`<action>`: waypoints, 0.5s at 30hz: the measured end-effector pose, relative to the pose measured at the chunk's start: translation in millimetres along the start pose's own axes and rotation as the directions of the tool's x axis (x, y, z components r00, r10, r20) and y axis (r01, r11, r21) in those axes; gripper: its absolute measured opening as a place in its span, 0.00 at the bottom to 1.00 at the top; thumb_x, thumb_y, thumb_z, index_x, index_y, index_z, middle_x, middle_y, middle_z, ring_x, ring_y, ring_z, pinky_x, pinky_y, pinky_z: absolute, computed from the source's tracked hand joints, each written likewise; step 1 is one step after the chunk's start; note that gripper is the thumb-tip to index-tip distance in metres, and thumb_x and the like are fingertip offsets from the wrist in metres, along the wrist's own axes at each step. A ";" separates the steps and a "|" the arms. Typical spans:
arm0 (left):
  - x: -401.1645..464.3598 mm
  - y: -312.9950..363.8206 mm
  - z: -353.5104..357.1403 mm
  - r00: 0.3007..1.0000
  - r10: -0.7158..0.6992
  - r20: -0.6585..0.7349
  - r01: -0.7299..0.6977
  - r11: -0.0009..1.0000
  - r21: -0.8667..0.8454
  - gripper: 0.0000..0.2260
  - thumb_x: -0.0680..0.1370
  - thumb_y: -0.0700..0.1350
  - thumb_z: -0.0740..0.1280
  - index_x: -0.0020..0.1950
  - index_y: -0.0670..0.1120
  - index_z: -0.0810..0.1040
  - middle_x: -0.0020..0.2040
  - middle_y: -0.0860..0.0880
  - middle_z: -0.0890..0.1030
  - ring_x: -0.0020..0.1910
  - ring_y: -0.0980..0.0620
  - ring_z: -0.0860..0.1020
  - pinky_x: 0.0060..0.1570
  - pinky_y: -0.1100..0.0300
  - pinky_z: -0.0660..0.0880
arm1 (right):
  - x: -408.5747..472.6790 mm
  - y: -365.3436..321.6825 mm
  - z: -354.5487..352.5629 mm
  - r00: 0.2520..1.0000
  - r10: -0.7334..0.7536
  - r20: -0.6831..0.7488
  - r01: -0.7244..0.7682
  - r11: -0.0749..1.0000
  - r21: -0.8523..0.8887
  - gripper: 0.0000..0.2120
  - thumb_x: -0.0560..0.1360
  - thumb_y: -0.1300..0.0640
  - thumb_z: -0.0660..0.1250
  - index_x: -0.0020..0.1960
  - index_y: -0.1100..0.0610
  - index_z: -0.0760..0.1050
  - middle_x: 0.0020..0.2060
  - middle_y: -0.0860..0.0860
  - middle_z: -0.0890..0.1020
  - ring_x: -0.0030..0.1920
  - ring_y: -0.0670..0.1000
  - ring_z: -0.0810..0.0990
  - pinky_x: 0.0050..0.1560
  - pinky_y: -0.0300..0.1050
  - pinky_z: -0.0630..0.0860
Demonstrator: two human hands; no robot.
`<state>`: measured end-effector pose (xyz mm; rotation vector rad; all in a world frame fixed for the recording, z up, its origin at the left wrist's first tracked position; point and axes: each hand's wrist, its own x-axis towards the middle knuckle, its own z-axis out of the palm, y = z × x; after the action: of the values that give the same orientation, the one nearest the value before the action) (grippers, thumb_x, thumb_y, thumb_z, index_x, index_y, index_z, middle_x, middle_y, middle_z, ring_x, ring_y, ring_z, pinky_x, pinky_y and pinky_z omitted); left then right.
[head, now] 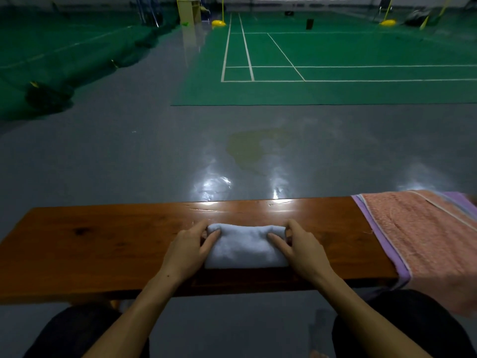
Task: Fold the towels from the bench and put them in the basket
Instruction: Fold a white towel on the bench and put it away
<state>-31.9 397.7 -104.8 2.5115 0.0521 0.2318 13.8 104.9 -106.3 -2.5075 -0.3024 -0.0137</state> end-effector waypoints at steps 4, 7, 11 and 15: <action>1.4 1.9 8.8 0.997 -0.073 -0.019 0.075 0.984 0.161 0.15 0.82 0.63 0.62 0.45 0.54 0.72 0.40 0.52 0.84 0.39 0.47 0.82 0.38 0.51 0.79 | 9.7 -1.3 7.1 0.994 0.108 0.032 -0.107 0.994 -0.031 0.20 0.76 0.31 0.68 0.54 0.46 0.71 0.44 0.44 0.81 0.44 0.47 0.81 0.45 0.49 0.83; 2.3 6.5 14.7 0.996 -0.081 -0.033 0.087 0.947 0.311 0.14 0.83 0.63 0.59 0.50 0.54 0.73 0.44 0.48 0.85 0.43 0.43 0.83 0.42 0.49 0.82 | 15.9 0.0 11.8 0.977 0.213 0.023 -0.211 0.975 -0.063 0.24 0.71 0.24 0.66 0.50 0.43 0.70 0.44 0.42 0.81 0.44 0.47 0.81 0.46 0.52 0.83; 4.1 10.9 11.4 0.994 -0.043 -0.096 0.072 0.941 0.331 0.08 0.81 0.58 0.65 0.52 0.54 0.73 0.45 0.53 0.82 0.44 0.49 0.82 0.38 0.55 0.79 | 15.6 -2.1 11.6 0.962 0.271 -0.023 -0.271 0.947 -0.172 0.28 0.69 0.20 0.59 0.49 0.44 0.70 0.43 0.43 0.82 0.44 0.50 0.83 0.48 0.53 0.82; 3.9 17.8 12.3 0.969 0.173 -0.174 -0.107 0.937 0.332 0.12 0.81 0.54 0.67 0.63 0.51 0.79 0.58 0.51 0.82 0.53 0.49 0.81 0.42 0.55 0.81 | 11.0 -14.0 8.0 0.973 -0.011 -0.229 -0.059 0.954 -0.295 0.21 0.77 0.30 0.64 0.58 0.46 0.74 0.50 0.45 0.83 0.47 0.48 0.82 0.46 0.48 0.83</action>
<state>-26.2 376.5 -103.7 2.8093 -0.0106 0.5789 21.0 122.9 -104.0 -2.7759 -0.1846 -0.3617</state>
